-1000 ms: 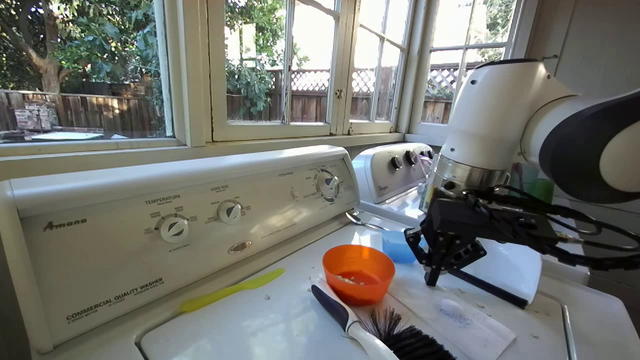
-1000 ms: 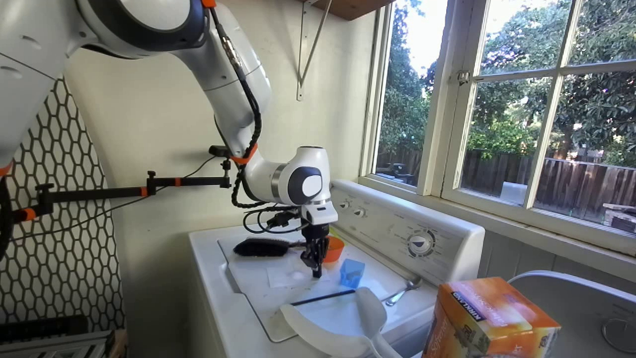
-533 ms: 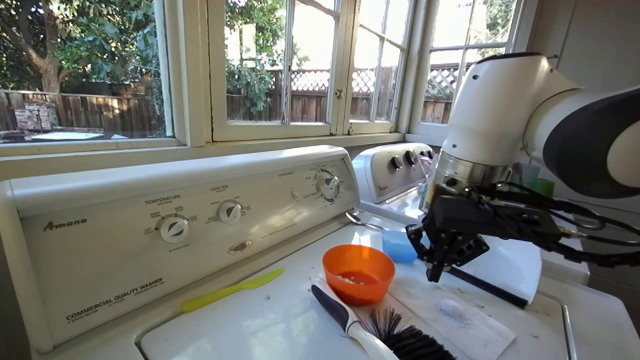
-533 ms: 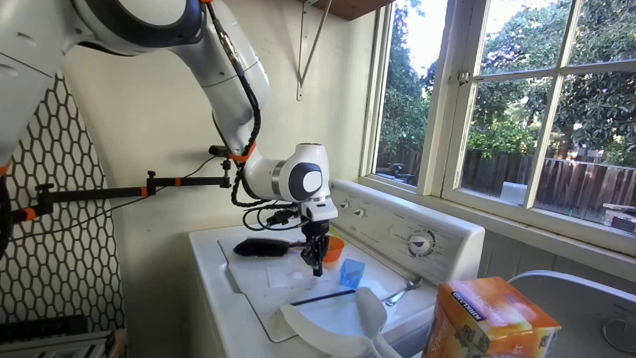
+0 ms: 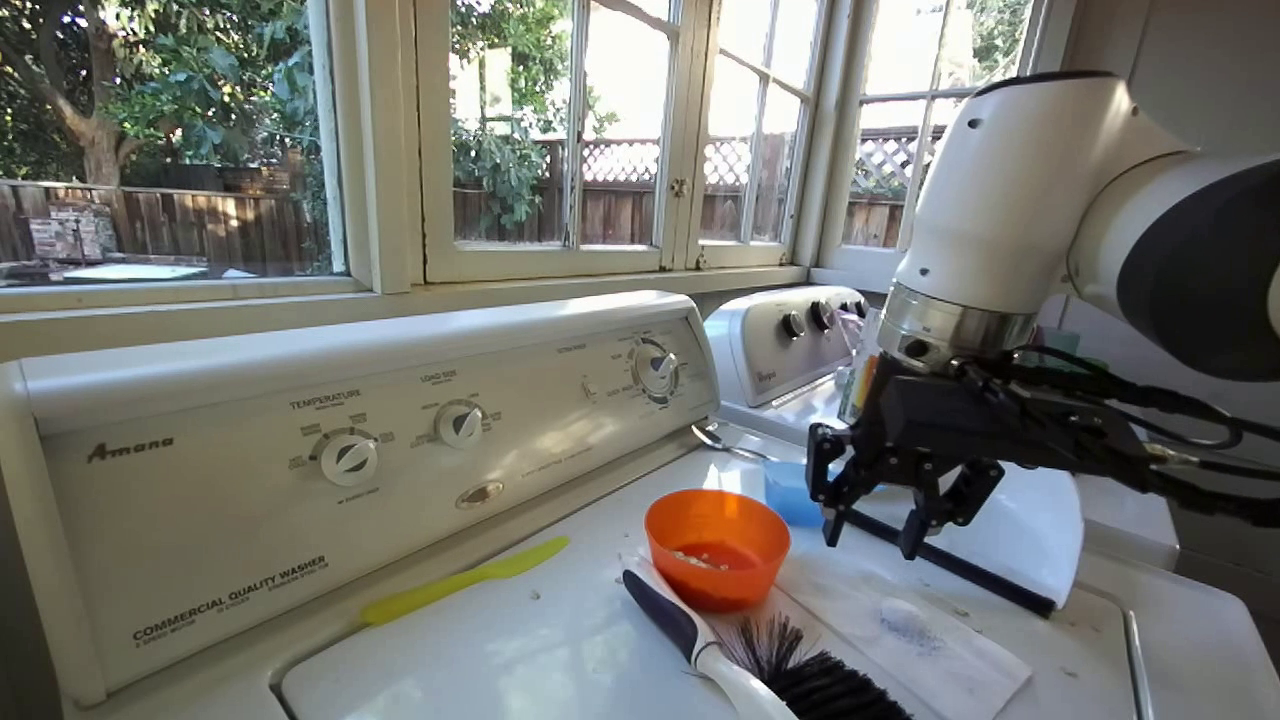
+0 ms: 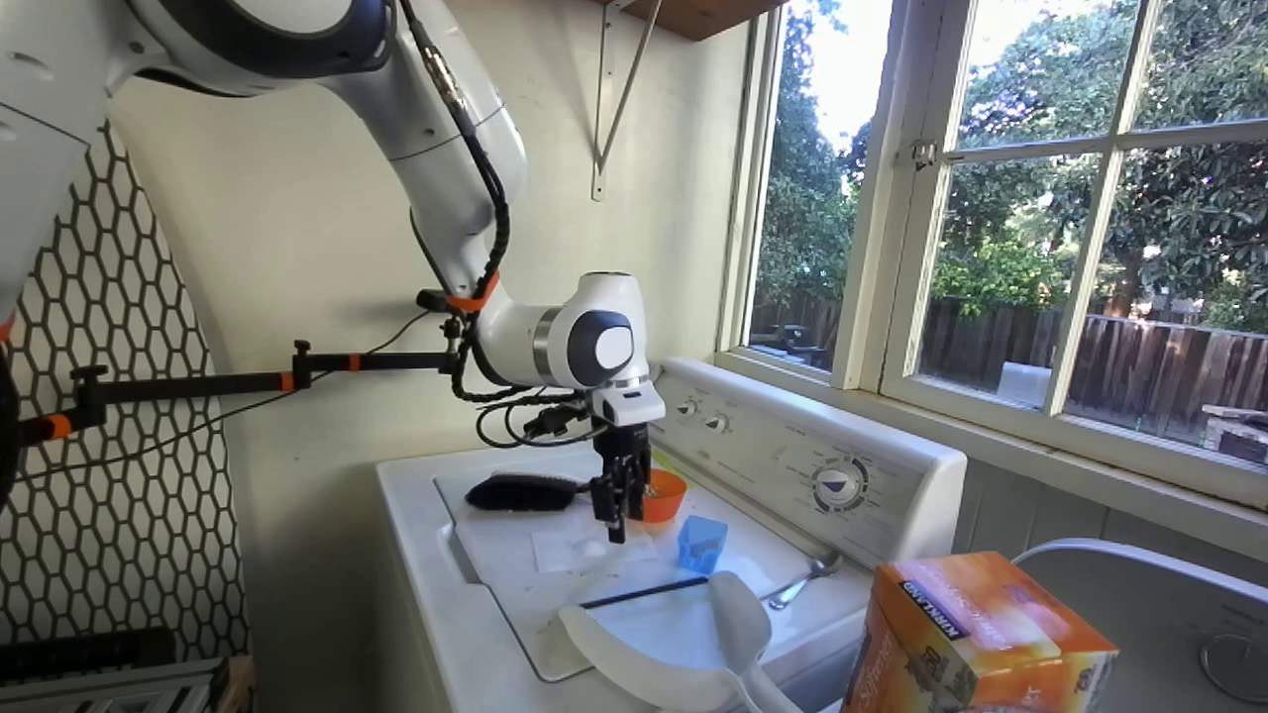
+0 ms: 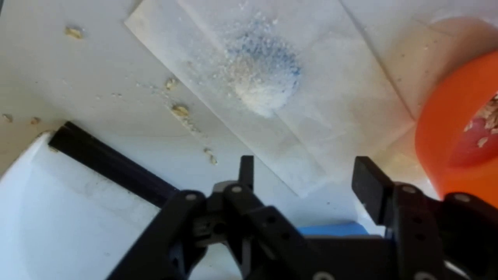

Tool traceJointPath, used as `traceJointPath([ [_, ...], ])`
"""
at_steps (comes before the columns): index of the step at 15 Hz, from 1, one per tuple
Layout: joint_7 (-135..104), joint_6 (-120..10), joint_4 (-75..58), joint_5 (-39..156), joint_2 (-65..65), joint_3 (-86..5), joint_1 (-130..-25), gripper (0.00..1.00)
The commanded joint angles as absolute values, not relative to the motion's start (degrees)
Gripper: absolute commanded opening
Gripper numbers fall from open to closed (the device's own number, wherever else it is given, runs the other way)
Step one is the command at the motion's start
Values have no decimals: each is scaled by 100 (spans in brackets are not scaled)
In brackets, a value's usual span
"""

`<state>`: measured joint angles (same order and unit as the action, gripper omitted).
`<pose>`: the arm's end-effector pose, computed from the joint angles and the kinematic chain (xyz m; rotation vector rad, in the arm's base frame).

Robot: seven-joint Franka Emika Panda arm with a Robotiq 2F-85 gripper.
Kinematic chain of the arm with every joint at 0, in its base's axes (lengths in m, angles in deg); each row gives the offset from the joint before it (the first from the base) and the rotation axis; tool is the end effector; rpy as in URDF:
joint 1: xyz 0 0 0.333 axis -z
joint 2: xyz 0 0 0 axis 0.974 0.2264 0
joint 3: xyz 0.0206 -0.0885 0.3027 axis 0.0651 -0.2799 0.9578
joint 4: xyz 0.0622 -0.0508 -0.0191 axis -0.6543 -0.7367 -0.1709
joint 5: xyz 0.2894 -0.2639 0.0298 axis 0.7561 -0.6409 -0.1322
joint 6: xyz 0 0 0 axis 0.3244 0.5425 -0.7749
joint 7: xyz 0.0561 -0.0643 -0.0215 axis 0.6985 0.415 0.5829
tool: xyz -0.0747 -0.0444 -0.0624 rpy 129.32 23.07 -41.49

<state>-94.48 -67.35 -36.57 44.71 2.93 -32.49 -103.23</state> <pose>0.5089 0.3015 0.2634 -2.9303 1.0589 -0.2920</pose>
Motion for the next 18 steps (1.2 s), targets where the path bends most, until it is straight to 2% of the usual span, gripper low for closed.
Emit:
traceJointPath([
  [1,-9493,-6802,-3871,4485,180,-3106,-10302,99],
  [9,-10271,-6662,-4224,4523,5,-2999,-10429,99],
  [18,-11004,-7245,-4897,3994,-396,-2987,-10545,100],
])
